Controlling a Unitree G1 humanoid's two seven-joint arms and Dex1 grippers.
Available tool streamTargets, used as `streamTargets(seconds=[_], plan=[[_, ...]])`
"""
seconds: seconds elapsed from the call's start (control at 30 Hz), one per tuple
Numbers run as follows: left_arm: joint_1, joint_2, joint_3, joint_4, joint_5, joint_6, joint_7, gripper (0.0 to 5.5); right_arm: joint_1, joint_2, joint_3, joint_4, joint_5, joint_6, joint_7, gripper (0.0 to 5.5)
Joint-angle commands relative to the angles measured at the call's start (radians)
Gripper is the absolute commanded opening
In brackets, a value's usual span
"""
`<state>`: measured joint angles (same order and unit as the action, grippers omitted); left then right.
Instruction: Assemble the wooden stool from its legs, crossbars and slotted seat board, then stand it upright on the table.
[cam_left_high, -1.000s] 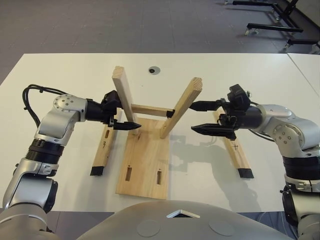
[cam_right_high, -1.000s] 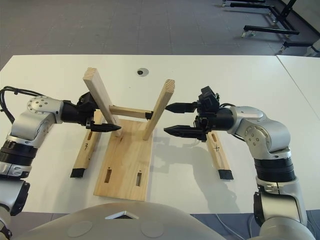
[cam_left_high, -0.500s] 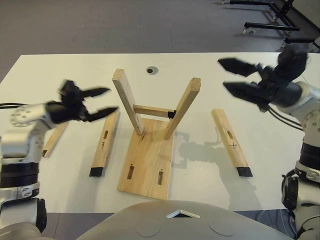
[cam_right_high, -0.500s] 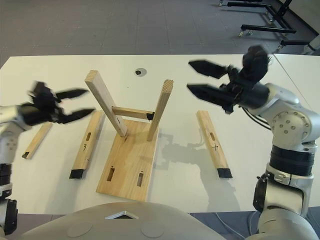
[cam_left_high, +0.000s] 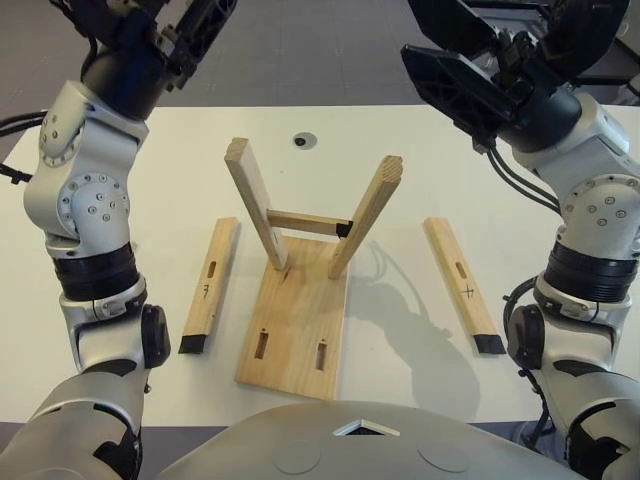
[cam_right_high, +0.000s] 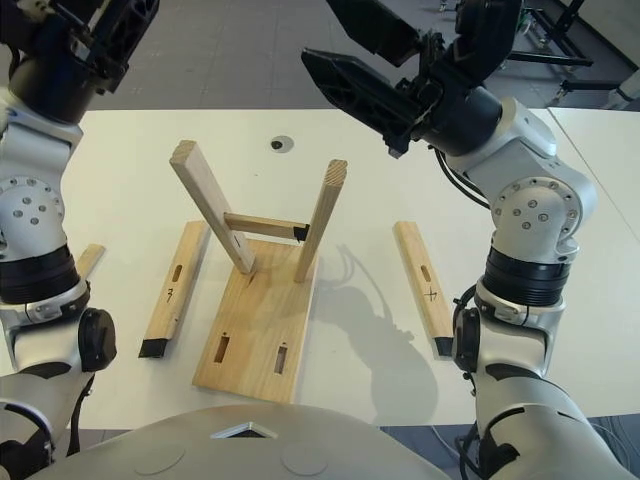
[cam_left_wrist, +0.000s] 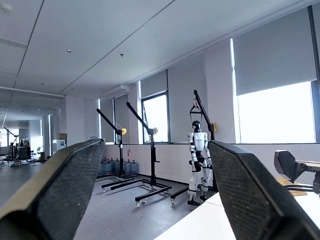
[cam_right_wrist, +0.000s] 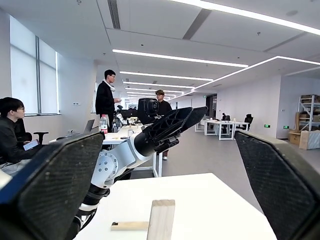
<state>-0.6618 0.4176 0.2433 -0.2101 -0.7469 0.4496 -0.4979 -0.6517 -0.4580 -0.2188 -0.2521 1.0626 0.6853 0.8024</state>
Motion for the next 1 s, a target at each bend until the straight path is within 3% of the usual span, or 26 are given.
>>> streamTargets(seconds=[0.03,0.1,0.27,0.37,0.57,0.83,1.0], plan=[[-0.040,0.014,0.021,-0.030,-0.080,0.088,0.031,3.77,-0.027,0.007,-0.007,-0.020,0.016,-0.007,-0.019,4.79],[0.036,0.009,-0.012,-0.057,-0.096,0.140,0.032,3.77,0.007,0.010,0.034,-0.017,-0.028,-0.015,-0.003,4.79],[0.390,-0.092,-0.272,-0.041,0.063,0.146,0.065,3.77,0.245,-0.061,0.428,-0.022,-0.430,-0.185,0.148,4.79],[0.506,-0.111,-0.356,0.033,0.168,0.054,0.056,3.77,0.291,-0.079,0.477,-0.030,-0.456,-0.201,0.179,4.79],[0.415,-0.083,-0.293,-0.044,0.149,-0.019,0.049,3.77,0.244,-0.052,0.384,-0.022,-0.380,-0.195,0.145,4.79],[0.292,-0.039,-0.055,-0.200,0.074,-0.090,0.130,3.77,0.087,-0.034,-0.021,0.015,0.052,-0.075,-0.029,4.79],[0.359,0.068,0.080,-0.175,0.099,0.004,0.186,3.77,0.146,-0.059,-0.124,0.038,0.071,-0.073,-0.081,4.79]])
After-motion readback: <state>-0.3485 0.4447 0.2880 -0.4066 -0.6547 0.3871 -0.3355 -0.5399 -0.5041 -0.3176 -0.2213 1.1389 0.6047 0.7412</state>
